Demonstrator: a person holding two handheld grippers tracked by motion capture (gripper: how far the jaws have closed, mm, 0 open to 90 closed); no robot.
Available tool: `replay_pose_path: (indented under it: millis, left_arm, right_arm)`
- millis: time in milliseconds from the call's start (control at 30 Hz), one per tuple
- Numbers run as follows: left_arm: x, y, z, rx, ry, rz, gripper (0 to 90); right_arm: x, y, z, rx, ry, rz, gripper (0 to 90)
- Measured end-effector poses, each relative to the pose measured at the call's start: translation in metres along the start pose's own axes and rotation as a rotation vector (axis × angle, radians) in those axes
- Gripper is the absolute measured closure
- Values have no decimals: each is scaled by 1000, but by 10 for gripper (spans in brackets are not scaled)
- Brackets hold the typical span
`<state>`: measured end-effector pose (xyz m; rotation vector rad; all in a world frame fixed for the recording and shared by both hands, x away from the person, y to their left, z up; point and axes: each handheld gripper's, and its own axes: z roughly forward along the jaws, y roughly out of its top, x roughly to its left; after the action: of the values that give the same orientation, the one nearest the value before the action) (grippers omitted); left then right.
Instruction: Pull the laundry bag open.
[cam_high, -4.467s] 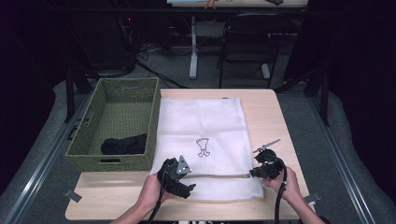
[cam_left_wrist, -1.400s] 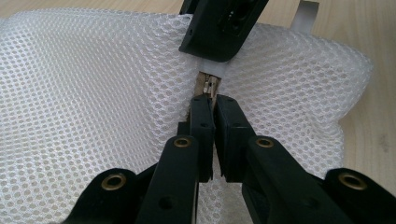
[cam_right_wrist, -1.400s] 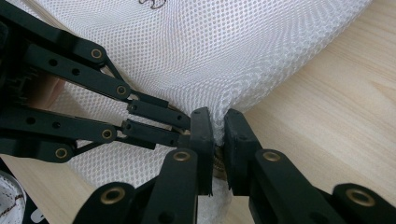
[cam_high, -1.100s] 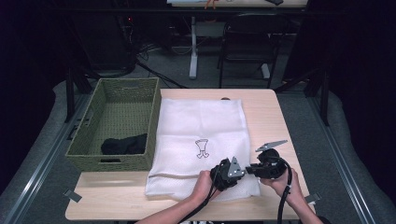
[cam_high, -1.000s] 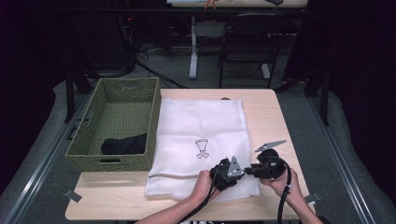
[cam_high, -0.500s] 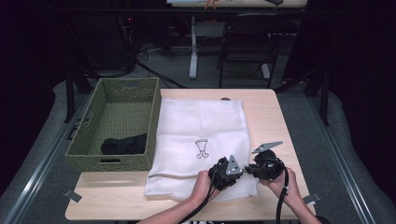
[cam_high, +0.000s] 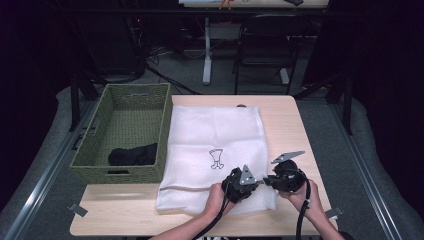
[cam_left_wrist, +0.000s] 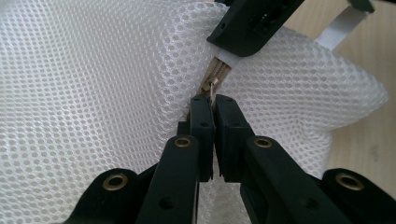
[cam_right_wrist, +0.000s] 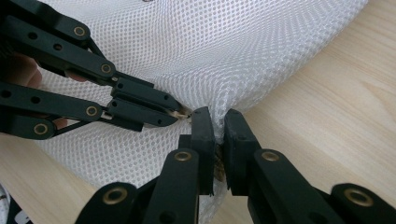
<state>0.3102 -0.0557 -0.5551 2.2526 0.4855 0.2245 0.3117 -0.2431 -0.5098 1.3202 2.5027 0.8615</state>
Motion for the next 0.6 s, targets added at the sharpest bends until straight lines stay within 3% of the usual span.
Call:
replay_pose_path:
  millis: [267, 600]
  left_arm:
    - [1, -2, -2, -3, 6, -16, 869]
    - [2, -4, -6, 8, -5, -17, 868]
  right_arm:
    - [0, 0, 0, 4, -18, -10, 846]
    - [1, 0, 0, 4, -7, -18, 846]
